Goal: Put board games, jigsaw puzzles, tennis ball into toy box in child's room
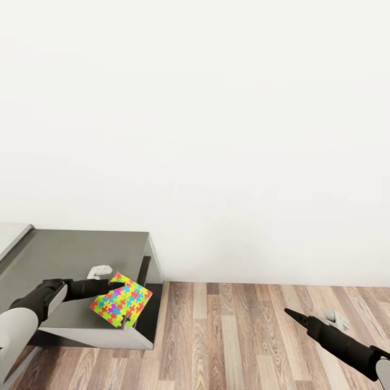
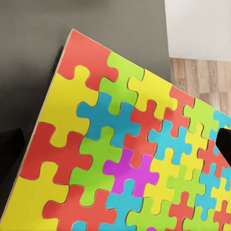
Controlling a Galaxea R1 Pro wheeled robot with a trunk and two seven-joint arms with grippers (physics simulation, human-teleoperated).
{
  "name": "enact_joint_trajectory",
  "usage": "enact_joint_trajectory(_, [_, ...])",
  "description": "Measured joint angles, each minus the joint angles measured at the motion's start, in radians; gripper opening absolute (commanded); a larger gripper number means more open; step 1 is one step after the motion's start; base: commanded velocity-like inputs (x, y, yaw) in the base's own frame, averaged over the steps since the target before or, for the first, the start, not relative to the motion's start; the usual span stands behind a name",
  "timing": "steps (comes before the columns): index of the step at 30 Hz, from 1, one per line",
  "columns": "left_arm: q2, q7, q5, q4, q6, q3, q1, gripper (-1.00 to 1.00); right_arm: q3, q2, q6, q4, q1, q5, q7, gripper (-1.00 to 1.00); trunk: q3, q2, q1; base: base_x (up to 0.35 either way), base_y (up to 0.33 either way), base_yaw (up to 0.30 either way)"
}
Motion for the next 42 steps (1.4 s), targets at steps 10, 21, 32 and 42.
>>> enact_joint_trajectory(10, [0.005, -0.004, 0.006, 0.003, 0.005, 0.003, 0.0, 1.0, 0.0, 0.0, 0.0, 0.0, 0.0, 0.0, 0.0, 1.0, 0.0, 0.0, 0.0, -0.001, -0.003, 0.0])
enact_joint_trajectory(21, [0.083, -0.051, 0.001, -0.006, 0.005, 0.045, -0.005, 1.0, 0.0, 0.001, 0.001, -0.002, 0.0, 0.0, 0.001, 1.0, 0.0, 0.0, 0.0, 0.0, 0.0, 0.0])
enact_joint_trajectory(32, [0.17, -0.247, 0.011, -0.055, 0.055, 0.191, -0.015, 1.0, 0.0, 0.001, 0.002, -0.004, 0.0, -0.001, 0.001, 1.0, 0.0, 0.0, 0.0, 0.0, 0.0, 0.0])
enact_joint_trajectory(42, [0.202, -0.523, 0.014, -0.062, 0.079, 0.225, -0.015, 1.0, 0.0, 0.001, 0.002, -0.003, 0.0, -0.001, 0.001, 1.0, 0.0, 0.0, 0.0, 0.0, 0.0, 0.0])
